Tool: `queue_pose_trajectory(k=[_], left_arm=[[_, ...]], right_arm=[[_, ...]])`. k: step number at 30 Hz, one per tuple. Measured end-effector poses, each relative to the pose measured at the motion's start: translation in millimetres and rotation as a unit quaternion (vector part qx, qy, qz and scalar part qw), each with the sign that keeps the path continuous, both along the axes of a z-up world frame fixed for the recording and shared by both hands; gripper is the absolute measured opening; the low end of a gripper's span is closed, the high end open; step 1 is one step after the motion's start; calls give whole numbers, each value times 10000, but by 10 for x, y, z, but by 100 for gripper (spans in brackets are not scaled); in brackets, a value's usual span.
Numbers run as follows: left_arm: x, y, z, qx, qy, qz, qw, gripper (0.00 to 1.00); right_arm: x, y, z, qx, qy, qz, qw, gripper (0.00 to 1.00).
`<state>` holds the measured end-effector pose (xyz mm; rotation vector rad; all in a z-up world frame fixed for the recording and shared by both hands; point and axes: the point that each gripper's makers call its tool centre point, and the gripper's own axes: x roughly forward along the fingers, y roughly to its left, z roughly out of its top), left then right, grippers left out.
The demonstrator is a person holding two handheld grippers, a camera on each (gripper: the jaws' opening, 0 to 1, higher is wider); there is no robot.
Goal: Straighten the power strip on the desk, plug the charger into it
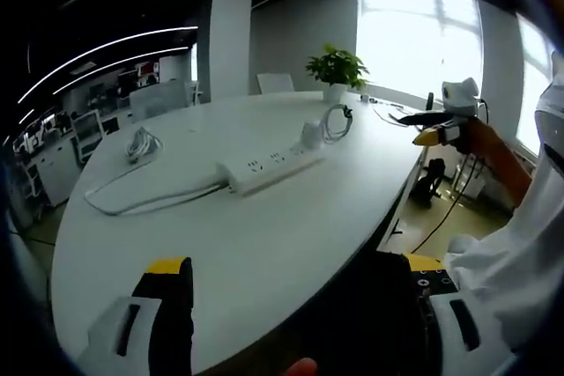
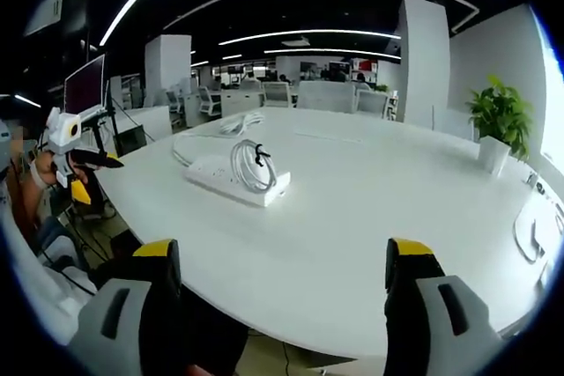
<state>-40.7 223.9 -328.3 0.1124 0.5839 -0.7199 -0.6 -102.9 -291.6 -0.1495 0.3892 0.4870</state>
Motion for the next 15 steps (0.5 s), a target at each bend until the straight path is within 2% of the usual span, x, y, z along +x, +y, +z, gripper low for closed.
queue_pose_trajectory(k=[8,15], left_arm=[[13,-45,1,-39,-16,-43,10000,96],[19,-2,-13,-45,0,22,10000,96]], right_arm=[[5,-16,33,128,-28,-72,9999,94],[15,-29,41,162,-39,-101,9998,94]])
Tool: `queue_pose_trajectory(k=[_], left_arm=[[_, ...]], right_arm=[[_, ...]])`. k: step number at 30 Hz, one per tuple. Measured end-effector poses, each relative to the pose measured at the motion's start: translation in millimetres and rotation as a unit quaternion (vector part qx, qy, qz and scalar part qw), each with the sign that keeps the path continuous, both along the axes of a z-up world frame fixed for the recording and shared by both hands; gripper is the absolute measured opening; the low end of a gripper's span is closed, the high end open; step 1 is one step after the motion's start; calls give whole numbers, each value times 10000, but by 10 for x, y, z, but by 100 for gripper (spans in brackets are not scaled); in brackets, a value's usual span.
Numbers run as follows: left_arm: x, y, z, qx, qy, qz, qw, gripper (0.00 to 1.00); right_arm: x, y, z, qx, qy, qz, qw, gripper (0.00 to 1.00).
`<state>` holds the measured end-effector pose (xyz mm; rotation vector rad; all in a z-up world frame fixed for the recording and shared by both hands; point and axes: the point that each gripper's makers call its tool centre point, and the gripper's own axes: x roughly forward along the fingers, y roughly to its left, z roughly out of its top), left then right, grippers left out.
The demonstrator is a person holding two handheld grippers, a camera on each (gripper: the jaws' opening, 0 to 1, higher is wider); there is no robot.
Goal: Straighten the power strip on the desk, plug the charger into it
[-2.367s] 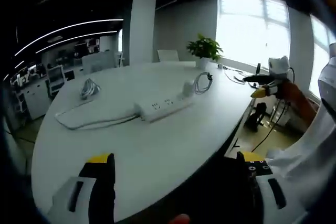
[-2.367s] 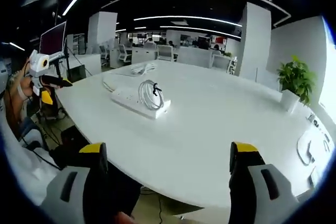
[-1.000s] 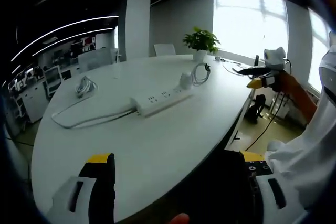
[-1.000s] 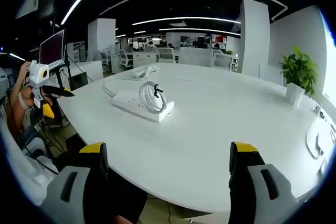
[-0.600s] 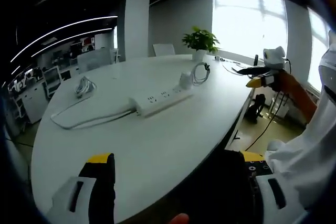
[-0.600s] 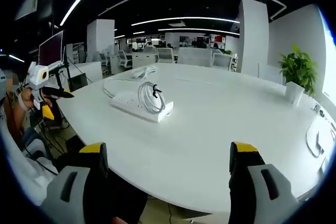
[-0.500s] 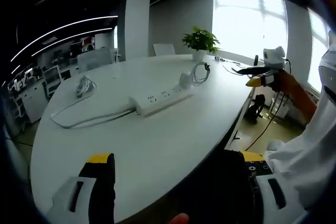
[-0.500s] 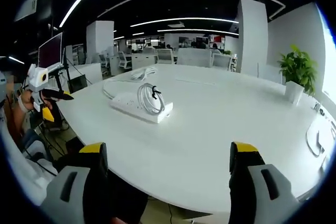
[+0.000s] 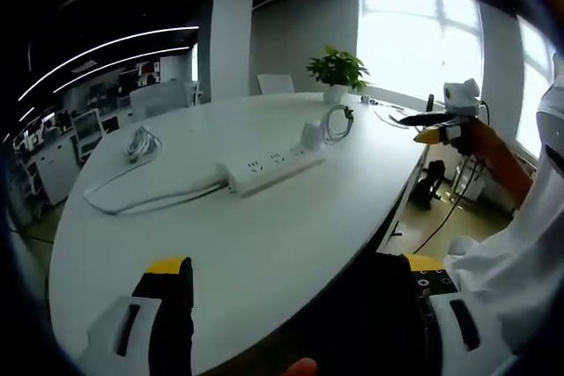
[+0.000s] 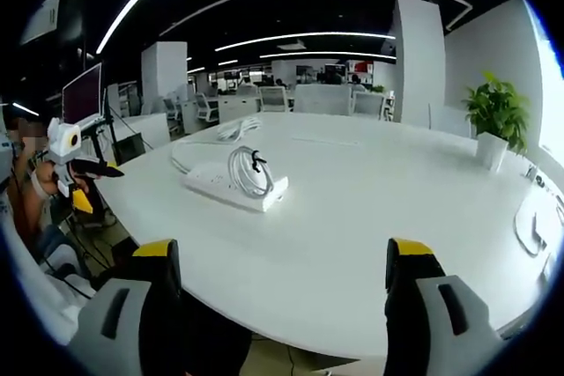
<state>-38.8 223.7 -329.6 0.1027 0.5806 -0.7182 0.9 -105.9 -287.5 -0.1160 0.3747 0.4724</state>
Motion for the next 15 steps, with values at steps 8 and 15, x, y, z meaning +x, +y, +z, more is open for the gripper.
queue_pose_trajectory(k=[8,15], left_arm=[[-8,1,-2,-10,6,4,10000,96],[-3,7,-6,-9,15,17,10000,96]], right_arm=[[15,-17,11,22,-15,-9,10000,94],[20,-36,-16,27,16,-25,10000,94]])
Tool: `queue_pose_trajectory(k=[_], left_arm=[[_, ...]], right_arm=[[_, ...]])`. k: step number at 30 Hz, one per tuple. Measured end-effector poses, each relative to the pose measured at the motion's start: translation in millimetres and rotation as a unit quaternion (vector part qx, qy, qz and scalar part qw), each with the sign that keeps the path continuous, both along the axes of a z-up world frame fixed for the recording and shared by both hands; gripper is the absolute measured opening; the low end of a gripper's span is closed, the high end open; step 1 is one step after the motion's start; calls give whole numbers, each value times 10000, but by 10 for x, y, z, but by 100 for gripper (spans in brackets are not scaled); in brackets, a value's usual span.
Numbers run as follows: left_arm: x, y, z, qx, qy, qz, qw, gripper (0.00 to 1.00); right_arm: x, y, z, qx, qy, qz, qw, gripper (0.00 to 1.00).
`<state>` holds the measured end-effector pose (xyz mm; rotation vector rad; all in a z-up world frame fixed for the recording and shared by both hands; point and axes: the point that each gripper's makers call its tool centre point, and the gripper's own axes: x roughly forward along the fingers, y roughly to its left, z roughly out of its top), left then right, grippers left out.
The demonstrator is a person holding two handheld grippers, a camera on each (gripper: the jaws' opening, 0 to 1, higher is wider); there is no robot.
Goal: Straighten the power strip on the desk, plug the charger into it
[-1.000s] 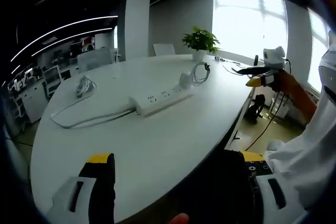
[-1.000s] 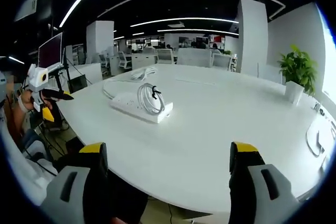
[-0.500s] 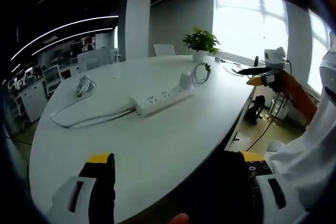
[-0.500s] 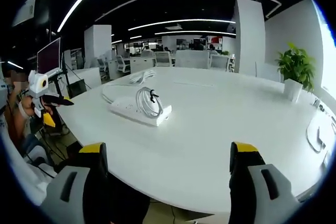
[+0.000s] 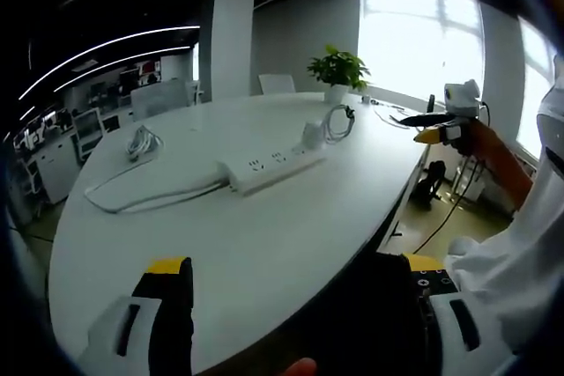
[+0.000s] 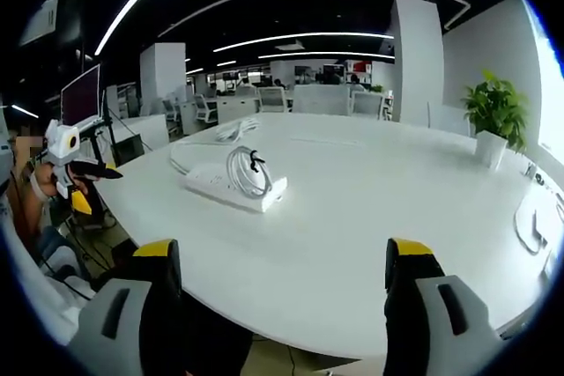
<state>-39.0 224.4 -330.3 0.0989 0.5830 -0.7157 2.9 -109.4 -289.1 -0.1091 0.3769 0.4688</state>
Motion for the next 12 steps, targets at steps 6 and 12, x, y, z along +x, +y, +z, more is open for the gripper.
queue_pose_trajectory(k=[6,12], left_arm=[[11,-7,4,-35,-2,12,10000,96],[13,-16,-12,-38,17,5,10000,96]], right_arm=[[5,-7,-2,2,0,8,10000,94],[5,-23,2,12,-7,-15,10000,94]])
